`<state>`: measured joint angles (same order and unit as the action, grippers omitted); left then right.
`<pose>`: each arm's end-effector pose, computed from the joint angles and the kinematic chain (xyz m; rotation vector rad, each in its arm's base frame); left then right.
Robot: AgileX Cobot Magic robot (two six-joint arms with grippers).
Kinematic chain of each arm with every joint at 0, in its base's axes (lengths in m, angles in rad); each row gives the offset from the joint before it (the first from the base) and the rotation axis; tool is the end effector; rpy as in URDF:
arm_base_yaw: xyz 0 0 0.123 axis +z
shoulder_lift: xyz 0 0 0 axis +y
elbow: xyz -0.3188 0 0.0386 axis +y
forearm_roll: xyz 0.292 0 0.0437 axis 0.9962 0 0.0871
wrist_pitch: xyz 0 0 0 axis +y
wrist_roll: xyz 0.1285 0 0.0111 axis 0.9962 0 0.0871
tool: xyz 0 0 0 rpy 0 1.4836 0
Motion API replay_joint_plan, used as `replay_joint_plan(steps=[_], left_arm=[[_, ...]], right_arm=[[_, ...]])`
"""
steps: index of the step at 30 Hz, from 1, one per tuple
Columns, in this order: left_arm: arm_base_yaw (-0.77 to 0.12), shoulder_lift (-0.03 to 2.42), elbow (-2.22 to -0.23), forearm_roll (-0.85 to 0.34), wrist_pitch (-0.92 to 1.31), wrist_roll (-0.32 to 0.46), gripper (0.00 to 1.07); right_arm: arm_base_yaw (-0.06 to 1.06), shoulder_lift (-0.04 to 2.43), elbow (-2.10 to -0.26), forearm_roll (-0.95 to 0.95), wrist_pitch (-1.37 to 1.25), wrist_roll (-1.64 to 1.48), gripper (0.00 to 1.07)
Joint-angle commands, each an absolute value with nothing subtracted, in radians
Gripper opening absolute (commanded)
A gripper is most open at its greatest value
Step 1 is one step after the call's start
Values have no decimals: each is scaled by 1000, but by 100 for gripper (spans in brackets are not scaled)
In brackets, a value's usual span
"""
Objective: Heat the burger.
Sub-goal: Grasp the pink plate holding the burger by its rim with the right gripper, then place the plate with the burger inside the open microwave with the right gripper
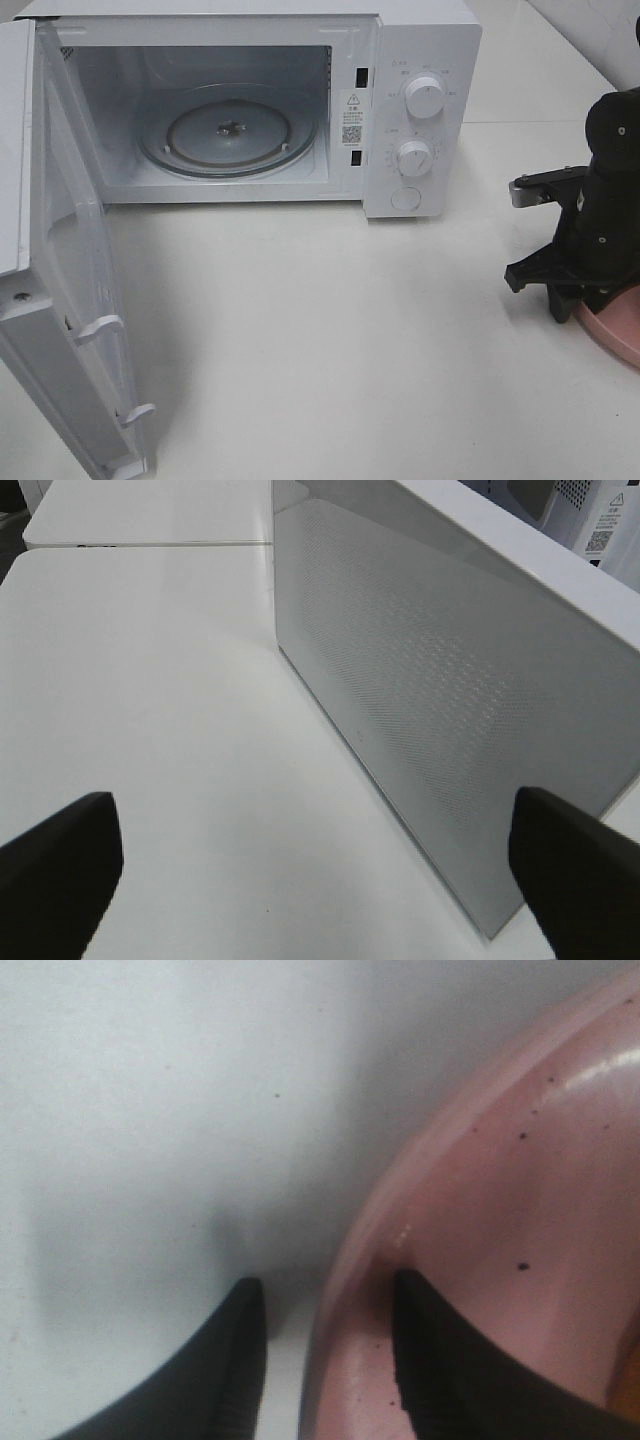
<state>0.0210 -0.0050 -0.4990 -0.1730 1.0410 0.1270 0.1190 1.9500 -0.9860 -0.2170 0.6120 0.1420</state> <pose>0.0312 -0.0185 0.2845 0.1128 2.0074 -0.1119 0.3673 0.0278 0.0625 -0.2273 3.0296 -0.1826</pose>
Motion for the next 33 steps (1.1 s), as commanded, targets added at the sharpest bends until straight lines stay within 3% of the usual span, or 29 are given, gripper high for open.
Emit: replay_joint_plan(steps=[1,2,5,15,33], left_arm=[[15,-30,-495,-174,1034,123,100],[15,-30,-495,-174,1034,123,100],[15,-30,-495,-174,1034,123,100],[15,-30,-495,-174,1034,123,100],[15,-30,-495,-174,1034,123,100]], right_arm=[[116,1956,-986,-221,611,161,19],[116,1956,-986,-221,610,161,8],[116,1956,-986,-221,610,161,0],[119,1956,-986,-230,650,178,0],[279,1911,-923,-563,764,518,0]])
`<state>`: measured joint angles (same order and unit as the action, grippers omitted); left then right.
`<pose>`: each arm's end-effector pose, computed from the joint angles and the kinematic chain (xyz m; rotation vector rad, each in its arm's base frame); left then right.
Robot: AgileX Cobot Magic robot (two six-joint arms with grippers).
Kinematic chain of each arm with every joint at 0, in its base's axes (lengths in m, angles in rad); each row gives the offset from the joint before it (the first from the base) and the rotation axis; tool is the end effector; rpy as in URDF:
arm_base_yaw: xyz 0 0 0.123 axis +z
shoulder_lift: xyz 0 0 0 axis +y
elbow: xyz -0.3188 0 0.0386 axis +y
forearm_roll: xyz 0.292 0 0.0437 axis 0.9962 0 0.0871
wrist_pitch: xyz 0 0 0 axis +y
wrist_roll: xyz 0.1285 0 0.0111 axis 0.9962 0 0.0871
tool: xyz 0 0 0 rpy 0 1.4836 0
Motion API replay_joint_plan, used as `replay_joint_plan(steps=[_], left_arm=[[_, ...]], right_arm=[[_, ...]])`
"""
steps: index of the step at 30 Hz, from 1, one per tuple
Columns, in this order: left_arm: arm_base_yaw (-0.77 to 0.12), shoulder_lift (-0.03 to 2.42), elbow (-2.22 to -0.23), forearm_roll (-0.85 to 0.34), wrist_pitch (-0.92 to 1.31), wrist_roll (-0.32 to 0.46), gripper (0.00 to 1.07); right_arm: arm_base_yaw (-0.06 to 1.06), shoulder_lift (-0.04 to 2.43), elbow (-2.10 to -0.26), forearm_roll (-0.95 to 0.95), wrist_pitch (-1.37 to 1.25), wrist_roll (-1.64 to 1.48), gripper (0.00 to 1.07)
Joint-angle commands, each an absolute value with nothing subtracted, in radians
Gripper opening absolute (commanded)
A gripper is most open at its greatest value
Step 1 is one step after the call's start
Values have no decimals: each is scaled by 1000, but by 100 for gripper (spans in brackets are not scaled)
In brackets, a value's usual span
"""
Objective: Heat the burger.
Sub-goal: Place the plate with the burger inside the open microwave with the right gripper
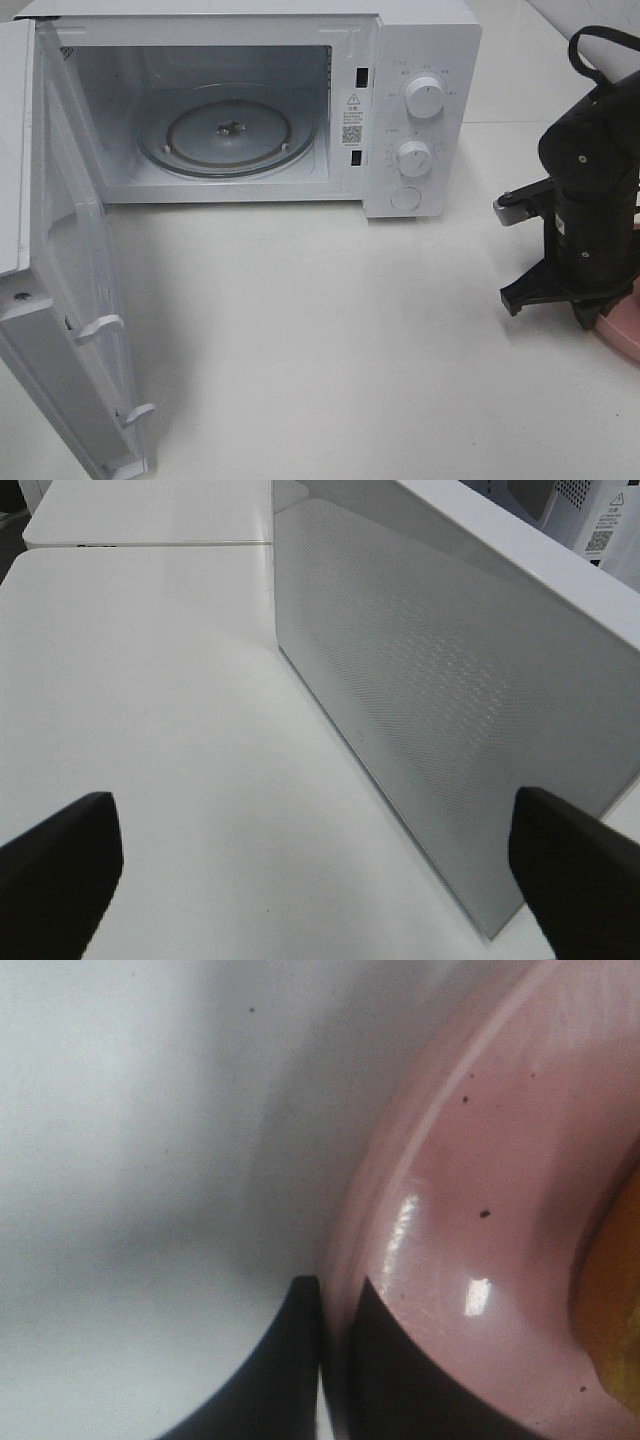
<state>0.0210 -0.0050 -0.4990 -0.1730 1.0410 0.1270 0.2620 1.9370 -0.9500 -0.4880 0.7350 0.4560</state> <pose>0.0312 -0.0185 0.2845 0.1128 2.0074 -0.1119 0.3458 0.0507 0.0649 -0.2767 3.0390 -0.4857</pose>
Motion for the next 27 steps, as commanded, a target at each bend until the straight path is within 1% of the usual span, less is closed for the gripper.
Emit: replay_joint_plan(steps=[1,3,10,12,14,17,19,27], left_arm=[[15,-30,-495,-174,1034,123,100],[15,-30,-495,-174,1034,123,100],[15,-30,-495,-174,1034,123,100],[15,-30,-495,-174,1034,123,100],[15,-30,-495,-174,1034,123,100],[15,-30,-495,-174,1034,123,100],[15,-30,-495,-174,1034,123,100],[15,-30,-495,-174,1034,123,100]], right_arm=[[279,1911,-923,-563,764,518,0],[307,1876,-882,-635,768,599,0],[344,1842,-850,-691,802,647,0],[351,1841,-847,-693,806,647,0],[382,1837,-845,-692,838,647,0],[390,1834,-845,-692,843,647,0],[420,1802,-845,-692,869,647,0],[466,1752,-815,-705,916,643,0]])
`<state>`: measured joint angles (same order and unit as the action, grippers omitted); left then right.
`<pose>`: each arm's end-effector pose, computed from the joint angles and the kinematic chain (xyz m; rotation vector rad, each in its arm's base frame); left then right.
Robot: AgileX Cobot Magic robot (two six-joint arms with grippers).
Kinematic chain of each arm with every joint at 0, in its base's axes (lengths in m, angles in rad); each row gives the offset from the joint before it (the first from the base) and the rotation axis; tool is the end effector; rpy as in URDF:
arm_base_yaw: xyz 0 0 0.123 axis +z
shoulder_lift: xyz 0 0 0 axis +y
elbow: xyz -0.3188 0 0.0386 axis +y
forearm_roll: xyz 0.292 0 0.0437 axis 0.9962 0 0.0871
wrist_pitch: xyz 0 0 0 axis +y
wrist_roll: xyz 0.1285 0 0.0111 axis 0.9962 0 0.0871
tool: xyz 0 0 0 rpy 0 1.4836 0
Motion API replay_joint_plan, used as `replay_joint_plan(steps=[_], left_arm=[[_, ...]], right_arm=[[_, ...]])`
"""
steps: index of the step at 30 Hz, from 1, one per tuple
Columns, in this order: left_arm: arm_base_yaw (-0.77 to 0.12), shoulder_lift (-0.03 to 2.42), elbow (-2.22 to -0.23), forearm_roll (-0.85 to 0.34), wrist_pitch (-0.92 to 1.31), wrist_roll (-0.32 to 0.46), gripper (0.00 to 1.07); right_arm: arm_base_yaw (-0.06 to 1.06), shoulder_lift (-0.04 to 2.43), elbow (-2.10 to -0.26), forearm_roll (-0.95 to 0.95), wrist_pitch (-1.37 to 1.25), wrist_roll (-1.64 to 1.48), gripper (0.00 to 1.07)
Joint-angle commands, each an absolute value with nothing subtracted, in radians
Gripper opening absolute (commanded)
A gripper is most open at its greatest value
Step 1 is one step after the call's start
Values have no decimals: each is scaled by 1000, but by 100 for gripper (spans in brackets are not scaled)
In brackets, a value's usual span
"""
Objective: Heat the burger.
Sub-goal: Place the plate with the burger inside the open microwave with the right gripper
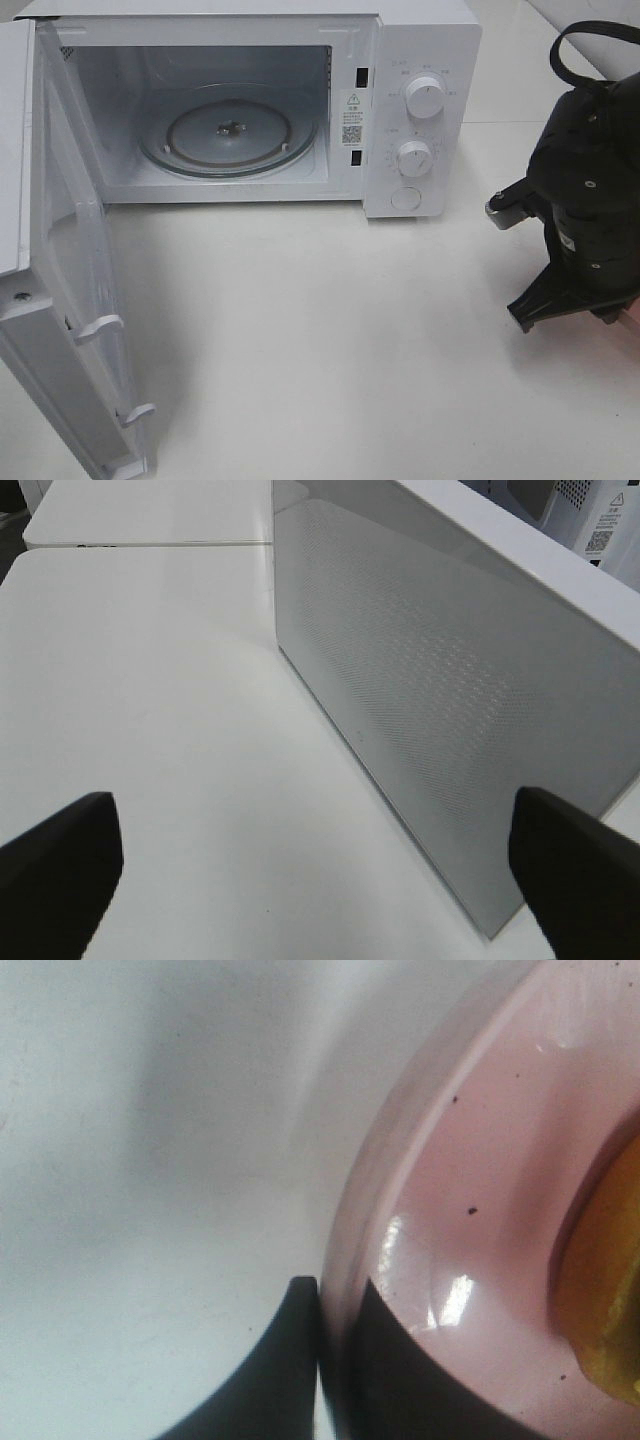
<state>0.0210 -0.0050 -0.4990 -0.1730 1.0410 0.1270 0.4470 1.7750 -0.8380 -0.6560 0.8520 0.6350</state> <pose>0.0312 -0.0185 0.2845 0.1128 2.0074 -0.1119 0.3040 0.0800 0.1034 -0.4162 2.9039 -0.6865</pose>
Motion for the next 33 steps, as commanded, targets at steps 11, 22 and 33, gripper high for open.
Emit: replay_joint_plan(steps=[11,22,33], left_arm=[[15,-30,-495,-174,1034,123,100],[15,-30,-495,-174,1034,123,100],[15,-30,-495,-174,1034,123,100]], right_arm=[[544,1631,-709,-699,938,650,0],[622,1528,-629,-680,969,652,0],[733,1432,-587,-680,1024,669,0]])
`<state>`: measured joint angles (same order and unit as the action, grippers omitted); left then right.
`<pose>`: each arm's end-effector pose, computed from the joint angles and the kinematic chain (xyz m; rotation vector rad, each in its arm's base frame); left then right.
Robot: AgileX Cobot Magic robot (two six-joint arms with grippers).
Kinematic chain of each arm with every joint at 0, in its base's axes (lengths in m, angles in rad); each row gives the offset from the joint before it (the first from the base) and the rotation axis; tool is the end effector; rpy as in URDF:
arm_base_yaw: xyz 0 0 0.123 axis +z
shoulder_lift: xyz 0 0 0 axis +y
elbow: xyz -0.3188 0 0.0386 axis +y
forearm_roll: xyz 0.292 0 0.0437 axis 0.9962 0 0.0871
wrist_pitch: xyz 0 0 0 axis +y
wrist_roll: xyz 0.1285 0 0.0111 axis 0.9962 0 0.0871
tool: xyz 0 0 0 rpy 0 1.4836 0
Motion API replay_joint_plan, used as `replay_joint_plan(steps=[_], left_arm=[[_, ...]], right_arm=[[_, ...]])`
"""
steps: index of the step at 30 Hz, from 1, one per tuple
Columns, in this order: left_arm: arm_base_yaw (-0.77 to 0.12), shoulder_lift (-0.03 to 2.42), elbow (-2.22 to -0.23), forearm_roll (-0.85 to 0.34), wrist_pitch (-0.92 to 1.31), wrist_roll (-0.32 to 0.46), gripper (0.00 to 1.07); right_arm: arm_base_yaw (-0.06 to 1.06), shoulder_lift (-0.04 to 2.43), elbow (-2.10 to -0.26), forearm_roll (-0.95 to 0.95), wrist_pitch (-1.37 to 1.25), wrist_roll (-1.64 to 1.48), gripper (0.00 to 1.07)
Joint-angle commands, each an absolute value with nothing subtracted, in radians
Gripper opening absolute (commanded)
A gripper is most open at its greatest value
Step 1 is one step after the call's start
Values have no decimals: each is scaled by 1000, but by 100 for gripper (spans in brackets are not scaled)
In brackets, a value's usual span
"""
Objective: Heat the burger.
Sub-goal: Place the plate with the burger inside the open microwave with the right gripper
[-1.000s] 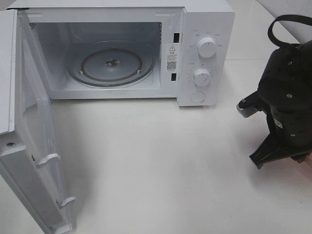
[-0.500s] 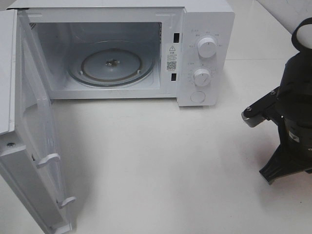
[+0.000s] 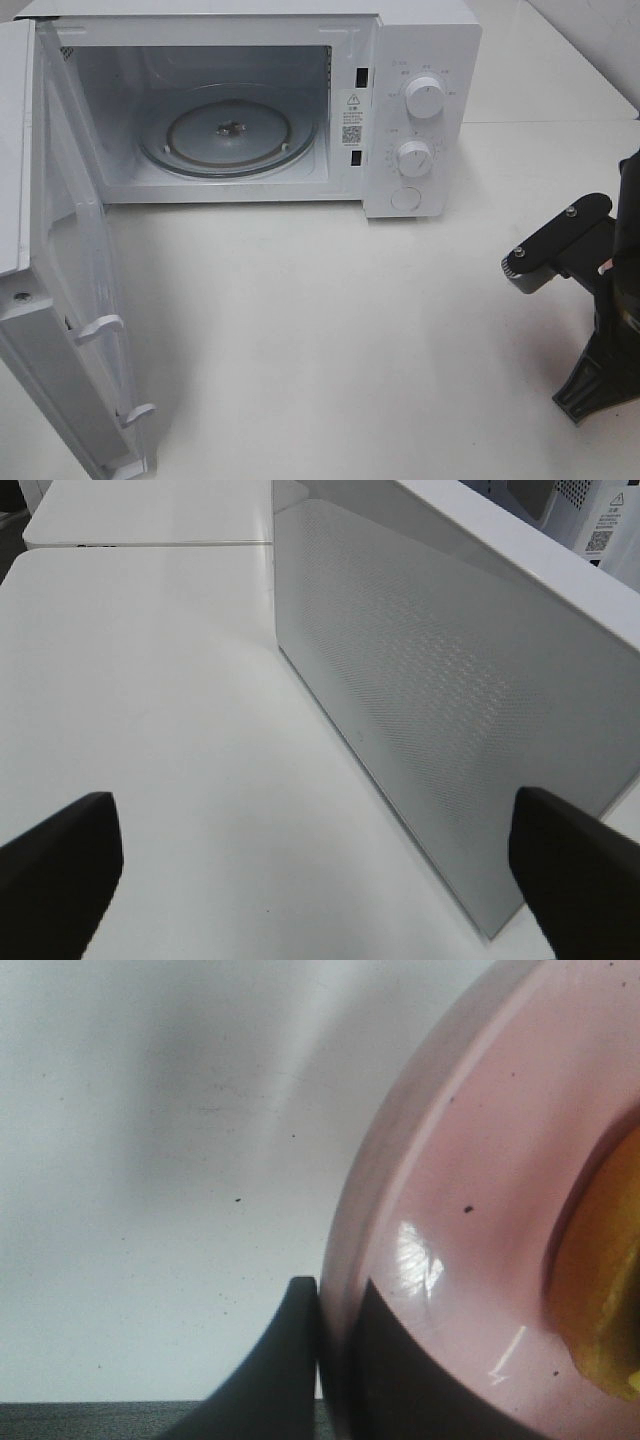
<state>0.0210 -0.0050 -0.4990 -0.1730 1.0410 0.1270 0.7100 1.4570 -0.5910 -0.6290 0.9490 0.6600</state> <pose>0.0312 -0.0185 0.2845 0.1128 2.0074 -0.1119 0.2059 0.0956 0.1369 -0.6623 2.8001 -0.6842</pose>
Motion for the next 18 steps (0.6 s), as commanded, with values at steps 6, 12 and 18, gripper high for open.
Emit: replay_joint_plan(steps=[6,12,18], left_arm=[[15,-30,-495,-174,1034,123,100],[15,-30,-495,-174,1034,123,100],[15,-30,-495,-174,1034,123,100]], right_arm=[[784,1410,-587,-680,1046,665,0],[844,1410,-587,-678,1056,649,0],[915,1410,-587,-667,1058,634,0]])
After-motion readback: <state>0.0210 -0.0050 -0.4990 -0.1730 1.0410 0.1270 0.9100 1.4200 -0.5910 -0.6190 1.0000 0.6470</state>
